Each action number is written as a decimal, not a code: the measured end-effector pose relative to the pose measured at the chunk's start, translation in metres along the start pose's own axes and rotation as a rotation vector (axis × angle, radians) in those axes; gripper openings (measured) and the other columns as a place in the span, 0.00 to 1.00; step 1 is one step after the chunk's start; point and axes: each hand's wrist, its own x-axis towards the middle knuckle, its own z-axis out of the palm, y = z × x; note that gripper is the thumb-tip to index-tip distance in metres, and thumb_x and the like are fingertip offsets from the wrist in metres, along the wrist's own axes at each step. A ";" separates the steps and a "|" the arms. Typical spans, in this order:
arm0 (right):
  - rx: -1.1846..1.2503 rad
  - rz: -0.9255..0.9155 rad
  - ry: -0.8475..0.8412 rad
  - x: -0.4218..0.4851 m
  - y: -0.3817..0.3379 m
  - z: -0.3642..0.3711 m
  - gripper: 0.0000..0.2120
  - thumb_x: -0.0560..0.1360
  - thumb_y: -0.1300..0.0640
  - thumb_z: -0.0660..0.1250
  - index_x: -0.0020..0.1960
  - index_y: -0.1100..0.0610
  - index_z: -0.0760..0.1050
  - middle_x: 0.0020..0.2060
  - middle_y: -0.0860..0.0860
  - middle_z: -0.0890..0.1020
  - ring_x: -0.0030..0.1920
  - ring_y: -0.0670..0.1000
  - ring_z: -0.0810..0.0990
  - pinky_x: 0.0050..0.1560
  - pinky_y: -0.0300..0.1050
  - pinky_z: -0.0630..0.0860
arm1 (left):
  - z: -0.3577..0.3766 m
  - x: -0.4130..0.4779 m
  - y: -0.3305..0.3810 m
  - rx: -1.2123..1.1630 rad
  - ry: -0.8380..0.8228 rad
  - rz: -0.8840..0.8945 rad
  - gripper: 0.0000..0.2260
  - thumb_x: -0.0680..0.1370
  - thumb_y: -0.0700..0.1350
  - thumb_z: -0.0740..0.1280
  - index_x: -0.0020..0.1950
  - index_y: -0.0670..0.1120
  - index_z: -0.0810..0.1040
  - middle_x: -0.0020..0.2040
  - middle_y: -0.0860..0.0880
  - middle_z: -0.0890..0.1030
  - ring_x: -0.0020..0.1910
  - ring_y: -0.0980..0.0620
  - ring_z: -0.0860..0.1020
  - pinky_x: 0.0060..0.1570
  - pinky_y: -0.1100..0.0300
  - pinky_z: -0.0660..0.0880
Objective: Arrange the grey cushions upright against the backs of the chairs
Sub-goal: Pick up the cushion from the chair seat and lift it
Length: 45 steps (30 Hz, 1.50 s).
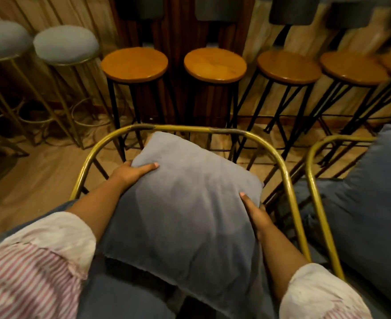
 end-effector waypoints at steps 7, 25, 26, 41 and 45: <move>0.117 -0.287 0.024 -0.120 -0.032 -0.041 0.47 0.65 0.39 0.74 0.77 0.48 0.56 0.72 0.53 0.69 0.68 0.59 0.72 0.65 0.53 0.70 | -0.047 -0.107 0.030 -0.093 -0.032 0.251 0.48 0.54 0.71 0.74 0.71 0.54 0.69 0.68 0.47 0.75 0.62 0.40 0.76 0.62 0.40 0.73; 0.273 -0.659 0.562 -0.249 -0.028 -0.299 0.47 0.62 0.35 0.73 0.75 0.42 0.56 0.74 0.50 0.66 0.72 0.58 0.66 0.70 0.63 0.65 | 0.152 -0.253 0.146 -0.053 -0.360 0.694 0.45 0.61 0.61 0.77 0.74 0.50 0.62 0.70 0.44 0.71 0.67 0.39 0.71 0.64 0.39 0.70; 0.276 -0.677 0.601 -0.248 -0.030 -0.318 0.44 0.65 0.39 0.73 0.76 0.43 0.56 0.74 0.51 0.65 0.72 0.59 0.65 0.70 0.62 0.65 | 0.173 -0.255 0.156 -0.055 -0.382 0.715 0.47 0.60 0.60 0.78 0.74 0.50 0.62 0.71 0.44 0.71 0.67 0.39 0.71 0.65 0.40 0.70; 0.141 -0.659 0.791 -0.113 -0.085 -0.502 0.51 0.62 0.34 0.74 0.76 0.39 0.49 0.76 0.47 0.60 0.75 0.56 0.61 0.72 0.63 0.63 | 0.424 -0.218 0.257 -0.121 -0.470 0.787 0.40 0.68 0.44 0.76 0.75 0.51 0.60 0.73 0.46 0.68 0.70 0.43 0.69 0.61 0.54 0.69; 0.064 -0.631 0.758 -0.069 -0.079 -0.498 0.52 0.63 0.38 0.74 0.77 0.41 0.45 0.78 0.47 0.55 0.77 0.53 0.56 0.74 0.60 0.58 | 0.449 -0.183 0.243 0.020 -0.444 0.647 0.48 0.68 0.49 0.76 0.78 0.52 0.49 0.78 0.47 0.58 0.76 0.42 0.60 0.71 0.45 0.61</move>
